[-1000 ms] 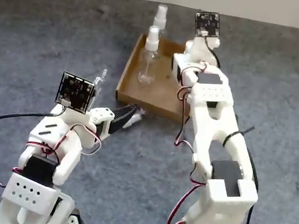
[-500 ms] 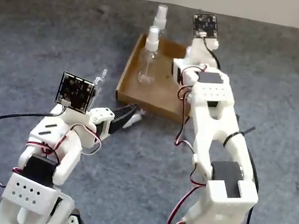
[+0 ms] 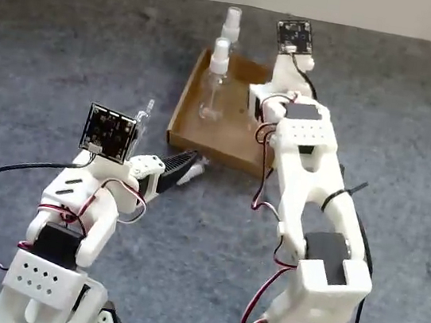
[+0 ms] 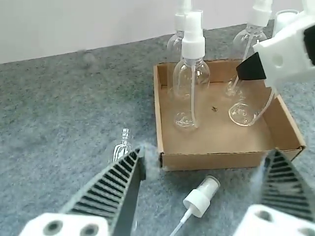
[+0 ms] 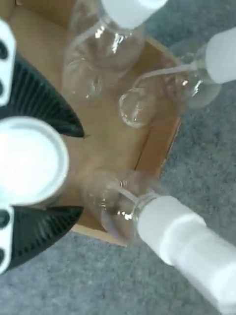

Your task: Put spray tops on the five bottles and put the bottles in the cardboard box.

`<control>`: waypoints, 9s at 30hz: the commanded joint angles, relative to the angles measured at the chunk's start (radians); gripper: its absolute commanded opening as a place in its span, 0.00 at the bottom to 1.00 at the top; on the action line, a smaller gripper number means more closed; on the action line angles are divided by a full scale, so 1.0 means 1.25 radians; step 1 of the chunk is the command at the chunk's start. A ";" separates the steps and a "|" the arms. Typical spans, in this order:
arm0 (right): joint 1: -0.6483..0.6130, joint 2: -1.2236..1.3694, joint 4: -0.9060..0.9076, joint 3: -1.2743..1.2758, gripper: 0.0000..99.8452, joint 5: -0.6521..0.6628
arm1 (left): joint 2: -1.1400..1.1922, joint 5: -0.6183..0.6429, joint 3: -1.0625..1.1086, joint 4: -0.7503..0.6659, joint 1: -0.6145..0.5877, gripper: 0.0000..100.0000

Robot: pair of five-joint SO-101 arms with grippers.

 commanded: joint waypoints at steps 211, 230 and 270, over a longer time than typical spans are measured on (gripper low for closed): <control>-0.463 -0.051 0.929 -0.382 0.00 -0.007 | 0.854 -0.637 -0.525 0.356 -0.703 0.00; 0.608 -0.376 0.524 0.321 0.00 0.584 | 0.522 -0.273 -0.295 0.442 -0.067 0.00; 0.557 -0.136 0.538 0.105 0.21 0.524 | 0.794 -0.247 -0.400 0.329 -0.042 0.16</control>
